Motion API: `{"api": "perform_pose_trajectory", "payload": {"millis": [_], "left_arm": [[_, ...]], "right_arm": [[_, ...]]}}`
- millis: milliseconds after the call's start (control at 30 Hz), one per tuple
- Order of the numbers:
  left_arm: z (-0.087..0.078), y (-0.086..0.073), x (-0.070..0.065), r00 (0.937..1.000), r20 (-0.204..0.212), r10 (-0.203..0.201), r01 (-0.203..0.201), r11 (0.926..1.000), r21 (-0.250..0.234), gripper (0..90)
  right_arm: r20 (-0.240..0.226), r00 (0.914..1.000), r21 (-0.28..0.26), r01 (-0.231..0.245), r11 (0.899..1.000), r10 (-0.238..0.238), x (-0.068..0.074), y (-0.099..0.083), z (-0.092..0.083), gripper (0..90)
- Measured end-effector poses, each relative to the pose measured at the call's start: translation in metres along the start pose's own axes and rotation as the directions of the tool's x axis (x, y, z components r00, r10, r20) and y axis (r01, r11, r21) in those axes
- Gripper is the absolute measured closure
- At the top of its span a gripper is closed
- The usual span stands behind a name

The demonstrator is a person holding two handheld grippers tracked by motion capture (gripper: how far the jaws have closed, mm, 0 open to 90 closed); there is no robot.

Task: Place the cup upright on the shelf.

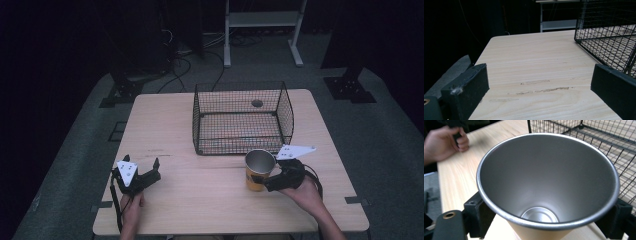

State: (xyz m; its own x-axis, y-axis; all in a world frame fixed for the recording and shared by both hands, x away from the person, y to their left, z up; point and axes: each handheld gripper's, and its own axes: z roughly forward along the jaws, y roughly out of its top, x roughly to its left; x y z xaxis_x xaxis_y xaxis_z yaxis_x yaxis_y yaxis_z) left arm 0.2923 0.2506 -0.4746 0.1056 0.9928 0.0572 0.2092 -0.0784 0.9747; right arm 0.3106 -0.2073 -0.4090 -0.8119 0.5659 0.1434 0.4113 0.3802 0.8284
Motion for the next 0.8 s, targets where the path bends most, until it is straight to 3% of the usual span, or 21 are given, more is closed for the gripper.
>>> {"api": "perform_pose_trajectory", "payload": {"millis": [333,800], "left_arm": [[0.0,0.0,0.0,1.0,-0.001,0.002,-0.002,1.0,0.002,0.8],[0.0,0.0,0.0,1.0,-0.002,-0.005,0.005,1.0,0.001,0.8]], "right_arm": [[-0.058,0.9982,-0.012,0.014,1.0,-0.014,-0.011,0.034,-0.014,14.9],[-0.076,0.9954,-0.006,0.058,0.998,-0.058,-0.02,0.077,-0.016,14.9]]}}
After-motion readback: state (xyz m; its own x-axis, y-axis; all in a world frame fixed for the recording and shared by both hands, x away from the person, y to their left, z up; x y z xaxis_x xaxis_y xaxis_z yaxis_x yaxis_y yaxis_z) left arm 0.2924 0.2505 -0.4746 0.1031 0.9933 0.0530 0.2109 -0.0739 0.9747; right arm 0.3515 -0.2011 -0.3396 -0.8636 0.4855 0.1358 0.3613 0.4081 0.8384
